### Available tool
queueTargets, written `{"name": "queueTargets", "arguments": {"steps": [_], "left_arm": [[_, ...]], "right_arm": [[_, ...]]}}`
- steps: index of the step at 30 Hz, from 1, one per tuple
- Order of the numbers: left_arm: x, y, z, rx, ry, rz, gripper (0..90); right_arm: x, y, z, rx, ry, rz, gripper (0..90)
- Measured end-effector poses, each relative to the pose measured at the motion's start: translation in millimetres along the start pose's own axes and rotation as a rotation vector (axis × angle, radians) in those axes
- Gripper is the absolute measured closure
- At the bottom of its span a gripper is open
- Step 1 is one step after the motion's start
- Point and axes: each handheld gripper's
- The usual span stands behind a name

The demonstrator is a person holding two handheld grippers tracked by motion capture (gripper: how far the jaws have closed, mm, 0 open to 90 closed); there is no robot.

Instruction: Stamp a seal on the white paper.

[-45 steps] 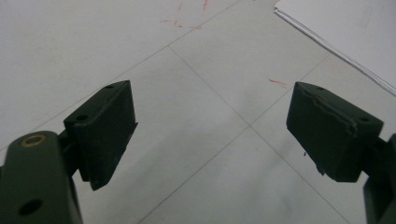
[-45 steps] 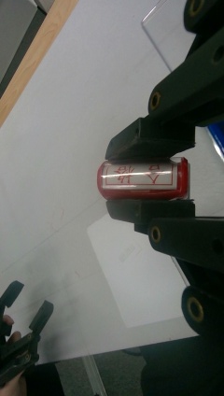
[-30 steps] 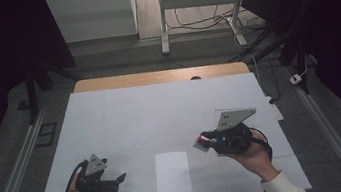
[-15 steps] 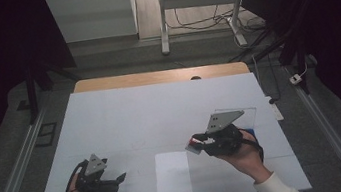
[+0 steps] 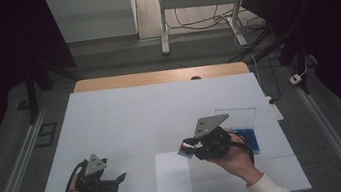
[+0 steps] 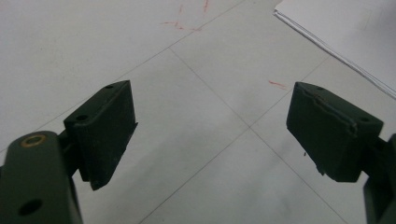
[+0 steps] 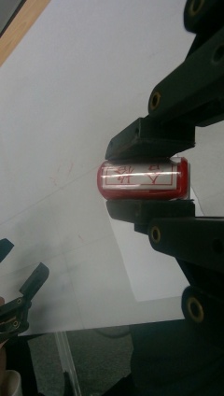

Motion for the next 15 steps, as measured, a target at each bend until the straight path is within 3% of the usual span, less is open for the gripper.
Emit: {"name": "queueTargets", "arguments": {"steps": [15], "left_arm": [[-0.2,-0.1,-0.3,0.002,-0.001,0.003,15.8]], "right_arm": [[12.0,-30.3,1.4,0.084,0.036,0.014,70.0]]}}
Point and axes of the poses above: each handheld gripper's, and its own axes: y roughly backward along the jaws, z roughly out of its top, x roughly to its left, and after that the axes turned 13 degrees about -y, right-handed
